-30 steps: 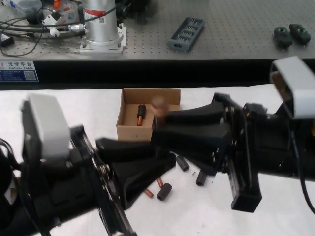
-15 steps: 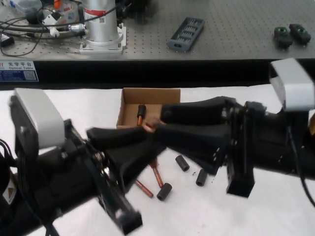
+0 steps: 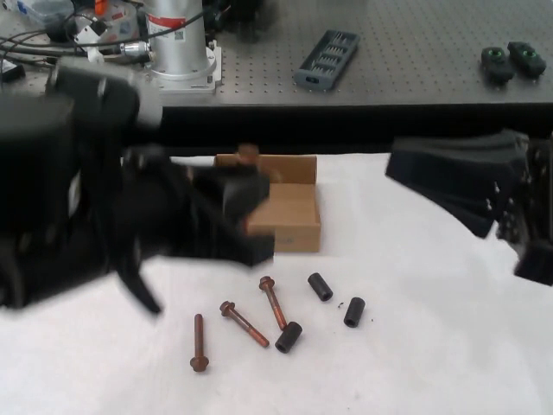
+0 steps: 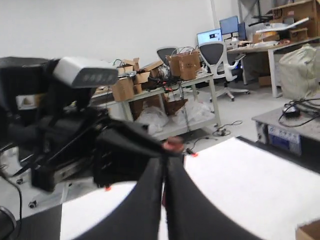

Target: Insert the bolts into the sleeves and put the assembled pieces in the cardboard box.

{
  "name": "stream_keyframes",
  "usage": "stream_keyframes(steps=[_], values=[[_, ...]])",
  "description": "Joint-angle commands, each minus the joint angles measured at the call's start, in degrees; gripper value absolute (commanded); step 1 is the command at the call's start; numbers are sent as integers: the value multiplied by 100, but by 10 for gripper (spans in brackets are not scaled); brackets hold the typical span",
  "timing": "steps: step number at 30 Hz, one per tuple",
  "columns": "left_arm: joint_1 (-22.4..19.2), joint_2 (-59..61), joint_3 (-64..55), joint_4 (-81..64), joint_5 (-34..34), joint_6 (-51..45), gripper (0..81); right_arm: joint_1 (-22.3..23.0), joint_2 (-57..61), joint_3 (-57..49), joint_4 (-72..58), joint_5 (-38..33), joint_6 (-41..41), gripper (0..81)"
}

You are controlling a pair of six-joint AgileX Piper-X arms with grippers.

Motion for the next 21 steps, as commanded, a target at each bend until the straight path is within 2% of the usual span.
stream_keyframes(steps=[1, 3, 6, 8, 10, 16, 21], values=[[398, 619, -715, 244, 451, -26, 58, -40, -85, -18, 608, -117, -80, 37], [605, 1013, -1076, 554, 713, -26, 50, -40, -214, -18, 1380, 94, -410, 37], [771, 1641, -1679, 1080, 809, 105, 17, -40, -415, -18, 2648, 900, -960, 37], [805, 2088, -2129, 1419, 809, 371, 6, -40, -531, -18, 3573, 1576, -1306, 37], [803, 2532, -2598, 1796, 864, 671, 6, -40, -604, -18, 4323, 1886, -1541, 37], [803, 3717, -4003, 2975, 1062, 831, 6, -40, -655, -18, 5836, 1960, -1613, 37], [807, 4701, -5211, 3483, 345, 831, 6, -40, -655, -18, 5992, 1960, -1613, 37]])
